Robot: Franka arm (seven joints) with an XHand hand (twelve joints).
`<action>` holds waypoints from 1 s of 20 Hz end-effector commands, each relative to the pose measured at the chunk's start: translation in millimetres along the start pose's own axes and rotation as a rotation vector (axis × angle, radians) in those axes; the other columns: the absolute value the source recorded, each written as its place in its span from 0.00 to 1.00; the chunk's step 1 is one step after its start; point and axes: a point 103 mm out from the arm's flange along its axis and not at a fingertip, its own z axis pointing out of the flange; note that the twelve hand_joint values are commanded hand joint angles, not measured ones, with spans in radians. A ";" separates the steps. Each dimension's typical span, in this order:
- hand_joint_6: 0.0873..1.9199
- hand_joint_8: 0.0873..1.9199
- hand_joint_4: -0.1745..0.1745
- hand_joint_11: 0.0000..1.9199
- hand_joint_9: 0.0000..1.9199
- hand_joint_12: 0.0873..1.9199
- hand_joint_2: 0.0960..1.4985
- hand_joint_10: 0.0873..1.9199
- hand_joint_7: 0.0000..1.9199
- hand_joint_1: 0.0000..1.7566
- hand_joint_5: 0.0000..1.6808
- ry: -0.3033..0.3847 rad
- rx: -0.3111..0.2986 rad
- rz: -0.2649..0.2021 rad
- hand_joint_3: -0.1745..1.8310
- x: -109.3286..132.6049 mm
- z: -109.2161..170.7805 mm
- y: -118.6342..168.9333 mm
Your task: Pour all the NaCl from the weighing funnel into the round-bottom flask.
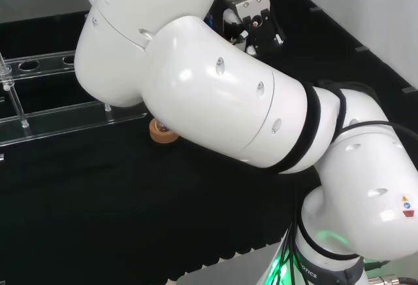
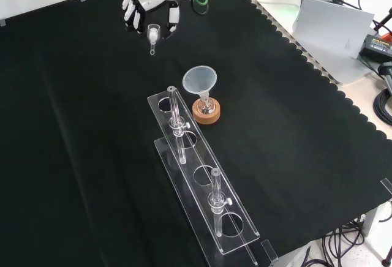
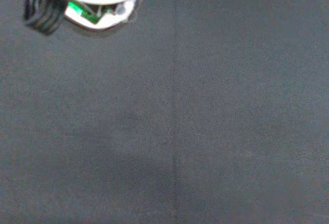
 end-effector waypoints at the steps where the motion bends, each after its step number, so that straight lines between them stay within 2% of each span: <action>1: 0.31 0.31 1.00 0.35 0.47 0.58 0.40 0.18 0.29 0.64 0.77 0.002 0.014 -0.003 0.41 -4.0 -11.3 -27.2; 2: 0.31 0.31 1.00 0.35 0.47 0.58 0.40 0.18 0.29 0.64 0.76 0.020 0.021 -0.002 0.41 -16.5 -5.8 -27.4; 4: 0.31 0.31 1.00 0.35 0.47 0.58 0.40 0.18 0.29 0.64 0.76 0.014 0.021 -0.005 0.41 -18.7 -6.9 -29.4; 8: 0.31 0.31 1.00 0.35 0.47 0.58 0.40 0.18 0.29 0.64 0.76 -0.015 0.013 -0.011 0.41 -2.5 -20.9 -46.9; 12: 0.31 0.31 1.00 0.35 0.47 0.58 0.40 0.18 0.29 0.64 0.76 -0.017 0.026 -0.042 0.41 9.0 -32.7 -63.3; 20: 0.31 0.31 1.00 0.35 0.47 0.58 0.40 0.18 0.29 0.64 0.76 -0.031 0.040 -0.075 0.41 25.9 -42.7 -75.3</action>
